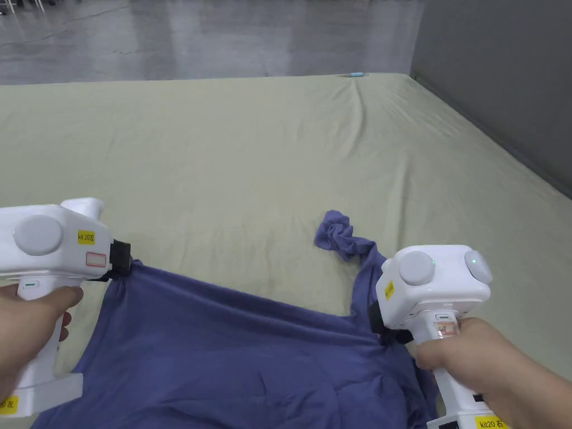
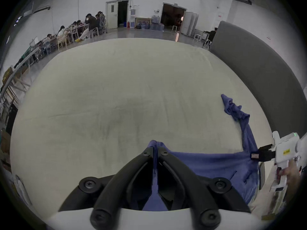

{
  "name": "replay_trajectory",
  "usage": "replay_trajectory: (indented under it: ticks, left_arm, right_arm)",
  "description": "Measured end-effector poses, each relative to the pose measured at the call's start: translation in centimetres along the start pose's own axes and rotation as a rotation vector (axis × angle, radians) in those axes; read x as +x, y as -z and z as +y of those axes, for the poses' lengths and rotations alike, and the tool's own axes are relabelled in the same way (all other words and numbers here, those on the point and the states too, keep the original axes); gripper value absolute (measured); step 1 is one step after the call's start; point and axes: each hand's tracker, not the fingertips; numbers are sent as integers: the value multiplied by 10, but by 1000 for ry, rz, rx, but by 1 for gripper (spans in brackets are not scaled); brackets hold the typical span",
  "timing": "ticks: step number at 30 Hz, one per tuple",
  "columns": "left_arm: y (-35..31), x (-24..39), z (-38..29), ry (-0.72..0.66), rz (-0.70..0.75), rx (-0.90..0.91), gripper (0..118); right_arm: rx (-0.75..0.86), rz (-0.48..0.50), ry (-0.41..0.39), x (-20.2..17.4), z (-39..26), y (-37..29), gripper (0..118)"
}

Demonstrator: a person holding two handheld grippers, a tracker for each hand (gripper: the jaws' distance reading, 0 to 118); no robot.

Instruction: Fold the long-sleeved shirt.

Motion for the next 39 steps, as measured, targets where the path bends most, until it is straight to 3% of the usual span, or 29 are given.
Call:
replay_trajectory:
  ticks: [2,3,6,10,14,18,22,28,34,39]
  left_arm:
    - [-9,0,-4,-22,-12,4,0]
    - [-17,0,-6,-32,-22,7,0]
    - [-51,-2,7,-56,-48,41,0]
    - [-119,-3,56,-17,-21,155,0]
    - [-186,-8,117,-12,26,293,0]
    - [-245,-10,180,-64,44,414,0]
    - [-292,2,236,-40,102,532,0]
    - [-355,20,299,-46,129,707,0]
    - [-386,35,326,-72,123,762,0]
    - [-394,47,332,-13,152,802,0]
  right_arm:
    - [23,101,9,1,1,-19,5]
    - [44,104,17,2,2,-37,5]
    - [156,103,-102,0,16,-99,5]
    - [263,124,-175,-8,54,-185,5]
    - [445,6,-280,-30,97,-268,5]
    - [532,21,-263,-46,152,-343,5]
    - [698,-136,-323,-73,198,-417,5]
    - [891,-240,-285,-97,247,-525,5]
    - [987,-294,-233,-103,260,-584,5]
    - [1026,-323,-216,-102,266,-593,5]
